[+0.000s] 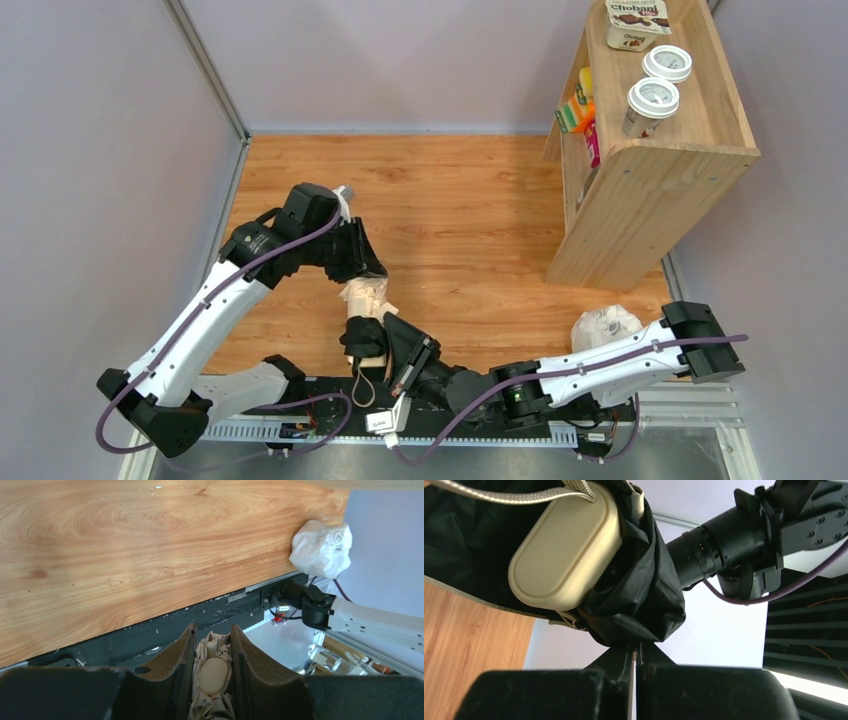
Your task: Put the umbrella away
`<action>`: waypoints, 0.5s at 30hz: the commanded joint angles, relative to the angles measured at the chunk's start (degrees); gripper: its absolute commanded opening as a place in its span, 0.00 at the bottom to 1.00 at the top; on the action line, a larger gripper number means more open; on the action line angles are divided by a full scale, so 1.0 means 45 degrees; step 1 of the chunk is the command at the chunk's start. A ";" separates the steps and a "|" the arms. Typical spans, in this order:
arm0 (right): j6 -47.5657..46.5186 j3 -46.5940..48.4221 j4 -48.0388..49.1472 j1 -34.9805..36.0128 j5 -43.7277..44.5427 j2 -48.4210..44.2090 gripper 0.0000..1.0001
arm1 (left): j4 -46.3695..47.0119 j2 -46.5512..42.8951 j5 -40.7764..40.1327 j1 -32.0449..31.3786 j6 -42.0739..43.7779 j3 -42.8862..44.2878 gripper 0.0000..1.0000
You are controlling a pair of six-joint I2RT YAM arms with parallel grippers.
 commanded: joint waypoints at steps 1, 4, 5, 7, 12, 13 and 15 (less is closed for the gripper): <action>-0.1777 0.1475 0.1343 0.0255 0.0292 0.0388 0.00 | -0.0150 0.0318 -0.2111 -0.0328 0.0409 0.0512 0.00; -0.1331 0.2042 0.0391 0.0216 0.0295 0.0449 0.00 | -0.0462 0.0669 -0.2345 -0.0484 0.0603 0.0823 0.00; -0.1193 0.2160 0.0251 0.0119 0.0314 0.0488 0.00 | -0.0579 0.0747 -0.2521 -0.0775 0.0682 0.1153 0.00; -0.1191 0.2355 0.0327 -0.0018 0.0333 0.0663 0.00 | -0.0931 0.0748 -0.3321 -0.1166 0.0683 0.1467 0.00; -0.1366 0.2650 0.2060 -0.0077 0.0626 0.1307 0.00 | -0.0971 0.0378 -0.4532 -0.1890 0.0312 0.1411 0.00; -0.1483 0.2533 0.2685 -0.0096 0.0685 0.1424 0.00 | -0.0952 0.0126 -0.5076 -0.2123 0.0215 0.1294 0.00; -0.2377 0.1988 0.4789 -0.0096 0.0686 0.1756 0.00 | -0.0504 -0.0382 -0.5567 -0.2475 -0.0020 0.0847 0.00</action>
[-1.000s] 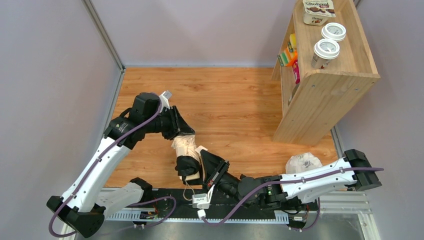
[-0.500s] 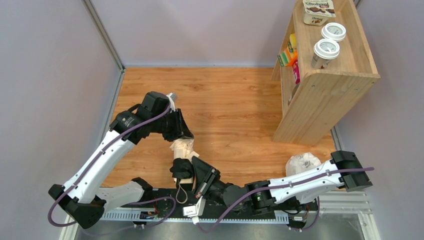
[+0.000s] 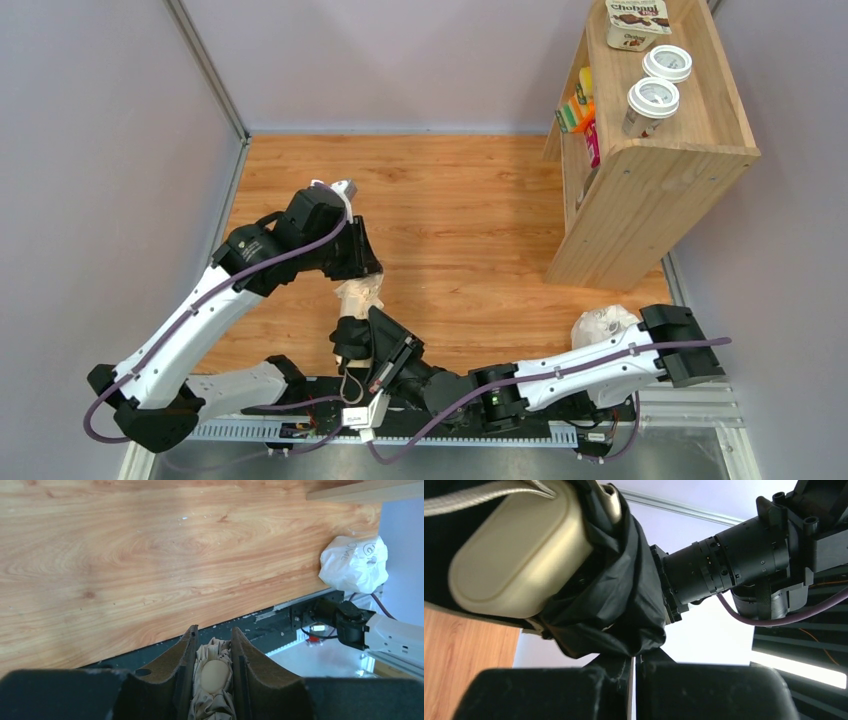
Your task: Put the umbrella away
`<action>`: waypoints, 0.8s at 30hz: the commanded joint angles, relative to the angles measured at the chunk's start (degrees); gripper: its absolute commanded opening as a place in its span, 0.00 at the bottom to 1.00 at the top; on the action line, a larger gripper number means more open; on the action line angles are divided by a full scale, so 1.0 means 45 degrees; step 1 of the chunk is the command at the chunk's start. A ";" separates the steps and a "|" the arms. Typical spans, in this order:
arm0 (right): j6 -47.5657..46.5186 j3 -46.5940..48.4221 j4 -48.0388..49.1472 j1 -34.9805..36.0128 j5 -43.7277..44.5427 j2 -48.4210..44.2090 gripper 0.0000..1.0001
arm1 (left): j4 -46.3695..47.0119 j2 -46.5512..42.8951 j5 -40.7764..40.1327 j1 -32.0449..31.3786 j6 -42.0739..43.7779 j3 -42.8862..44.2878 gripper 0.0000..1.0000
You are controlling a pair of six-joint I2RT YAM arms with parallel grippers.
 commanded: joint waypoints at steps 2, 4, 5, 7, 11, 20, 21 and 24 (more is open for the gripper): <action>-0.2835 0.0115 0.6943 0.0040 -0.0111 0.0825 0.00 | 0.0023 -0.0691 -0.3120 -0.0752 -0.0725 -0.0419 0.00; -0.3306 0.0250 0.8217 0.0040 -0.0111 0.1080 0.00 | -0.0348 -0.0652 -0.3687 -0.0967 -0.0764 -0.0243 0.00; -0.3521 0.0309 0.8688 0.0040 -0.0111 0.1140 0.00 | -0.0331 -0.0671 -0.3768 -0.1065 -0.0764 -0.0282 0.00; -0.3330 0.0232 0.8402 0.0040 -0.0304 0.0985 0.00 | -0.0350 -0.0555 -0.3750 -0.1164 -0.0784 -0.0224 0.00; -0.2587 -0.0021 0.6625 0.0078 -0.0676 0.0458 0.00 | -0.1033 0.0265 -0.3729 -0.1455 -0.0881 0.0516 0.00; -0.0070 0.0190 0.0788 0.0488 -0.1146 -0.0734 0.00 | -0.1522 0.1476 -0.3729 -0.2140 -0.0823 0.1611 0.00; 0.0185 0.0231 0.0415 0.0624 -0.1262 -0.0870 0.00 | -0.1541 0.1574 -0.3749 -0.2237 -0.0823 0.1709 0.00; 0.0382 0.0231 -0.0409 0.0801 -0.1595 -0.1047 0.00 | -0.1853 0.1925 -0.4178 -0.2530 -0.0745 0.2079 0.00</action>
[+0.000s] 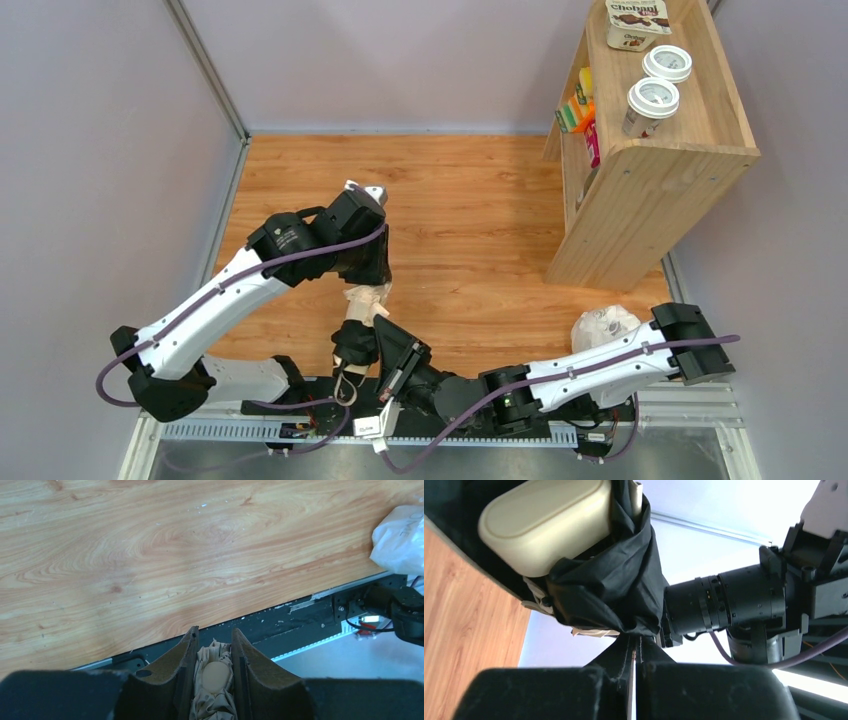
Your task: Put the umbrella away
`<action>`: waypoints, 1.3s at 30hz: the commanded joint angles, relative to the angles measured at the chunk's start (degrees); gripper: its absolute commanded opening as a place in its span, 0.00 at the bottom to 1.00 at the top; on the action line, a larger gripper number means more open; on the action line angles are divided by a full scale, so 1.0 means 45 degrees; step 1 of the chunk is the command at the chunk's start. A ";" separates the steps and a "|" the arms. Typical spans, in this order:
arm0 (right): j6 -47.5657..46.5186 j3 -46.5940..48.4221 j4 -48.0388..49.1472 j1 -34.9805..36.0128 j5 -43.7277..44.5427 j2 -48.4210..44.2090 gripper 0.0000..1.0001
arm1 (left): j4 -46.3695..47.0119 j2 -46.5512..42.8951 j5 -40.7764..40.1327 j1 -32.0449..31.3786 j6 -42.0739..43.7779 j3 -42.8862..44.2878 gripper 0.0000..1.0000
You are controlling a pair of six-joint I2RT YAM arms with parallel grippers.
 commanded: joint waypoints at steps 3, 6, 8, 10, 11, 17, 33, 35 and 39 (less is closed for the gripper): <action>0.0929 0.1276 -0.1709 0.0558 -0.1601 -0.0640 0.00 | -0.0660 0.0873 -0.2007 -0.0808 -0.1264 0.0979 0.00; 0.0618 0.1472 -0.1360 0.0539 -0.1543 -0.0328 0.00 | -0.0738 0.1245 -0.2243 -0.1335 -0.1499 0.1311 0.00; 0.0947 0.1842 -0.1747 0.0539 -0.1426 -0.0132 0.00 | -0.0680 0.1421 -0.2165 -0.1531 -0.1675 0.1409 0.00; 0.1163 0.2000 -0.1926 0.0539 -0.1445 -0.0053 0.00 | -0.0640 0.1519 -0.2185 -0.1784 -0.1831 0.1468 0.00; 0.1145 0.2020 -0.1907 0.0539 -0.1329 0.0025 0.00 | -0.0640 0.1538 -0.2243 -0.1863 -0.1948 0.1487 0.00; 0.1593 0.2898 -0.2004 0.0442 -0.0665 0.0805 0.00 | -0.0602 0.1402 -0.2496 -0.2391 -0.2748 0.1215 0.00; 0.1771 0.3700 -0.1791 -0.0554 -0.1269 0.1549 0.07 | 0.1117 0.0562 -0.2048 -0.2762 -0.3219 -0.0133 0.00; 0.1594 0.3816 -0.1516 -0.0827 -0.1347 0.1549 0.09 | 0.1254 0.0601 -0.2242 -0.2762 -0.3160 -0.0270 0.00; 0.2314 0.4226 -0.2373 -0.1159 -0.1932 0.1373 0.10 | 0.2130 0.0426 -0.3060 -0.2743 -0.2713 -0.0407 0.00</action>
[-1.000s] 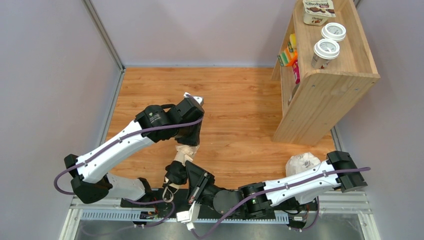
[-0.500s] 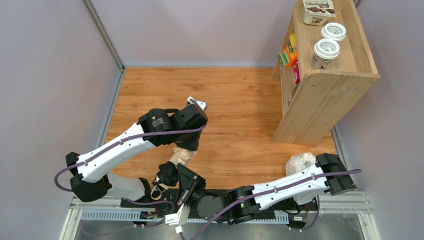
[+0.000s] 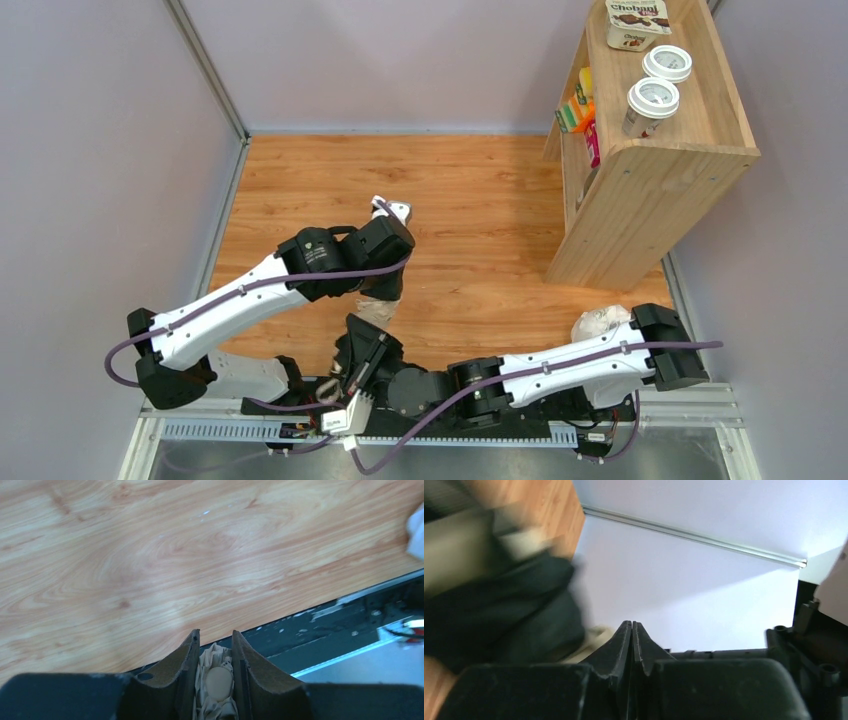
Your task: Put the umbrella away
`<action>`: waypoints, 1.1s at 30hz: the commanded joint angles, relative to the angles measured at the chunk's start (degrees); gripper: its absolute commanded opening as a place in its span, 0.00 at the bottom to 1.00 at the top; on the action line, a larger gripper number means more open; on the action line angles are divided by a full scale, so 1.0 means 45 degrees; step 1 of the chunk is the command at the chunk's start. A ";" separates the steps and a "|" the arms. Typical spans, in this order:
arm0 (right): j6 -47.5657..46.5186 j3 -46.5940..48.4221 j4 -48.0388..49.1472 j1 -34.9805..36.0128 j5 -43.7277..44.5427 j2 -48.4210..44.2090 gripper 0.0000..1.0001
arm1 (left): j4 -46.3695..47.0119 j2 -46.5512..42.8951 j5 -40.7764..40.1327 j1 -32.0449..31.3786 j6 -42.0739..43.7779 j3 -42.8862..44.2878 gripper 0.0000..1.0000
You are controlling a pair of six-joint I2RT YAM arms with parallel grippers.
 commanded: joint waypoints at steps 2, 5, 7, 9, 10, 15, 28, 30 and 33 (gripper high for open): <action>0.0379 0.1196 0.1379 -0.0912 -0.1341 -0.0478 0.11 | 0.2817 -0.0322 -0.1416 -0.0266 -0.2338 0.0001 0.00; 0.1215 0.1429 0.1147 -0.1303 -0.1421 -0.0653 0.12 | 0.3386 -0.0440 -0.1381 0.0259 -0.1867 0.0176 0.00; 0.1958 0.1508 0.0872 -0.1538 -0.1345 -0.1082 0.15 | 0.3991 -0.0771 -0.1867 0.0592 -0.1009 0.0022 0.00; 0.2117 0.1314 0.1785 -0.1655 -0.0470 -0.1472 0.24 | 0.5278 -0.1434 -0.2005 0.1098 0.0201 -0.0619 0.00; 0.2330 0.1216 0.1809 -0.1675 0.0038 -0.1726 0.31 | 0.6385 -0.1997 -0.1831 0.1314 0.0863 -0.0875 0.00; 0.5333 0.0026 0.1439 -0.2318 0.2070 -0.3443 0.68 | 0.9984 -0.3642 0.0842 0.4725 0.1573 -0.2964 0.00; 2.0024 -0.0794 -0.8112 -0.9327 -0.3426 -0.6142 0.79 | 1.7232 0.3165 1.2426 1.1978 -0.2764 -0.4067 0.03; 2.0748 -0.1321 -0.8151 -0.9954 -0.4696 -0.6259 0.79 | 1.7413 0.5373 1.3168 1.2174 -0.1733 -0.2589 0.04; 2.1043 -0.1733 -0.8112 -1.0152 -0.5054 -0.6396 0.79 | 1.6165 0.8745 1.3267 1.2195 0.0025 -0.0317 0.07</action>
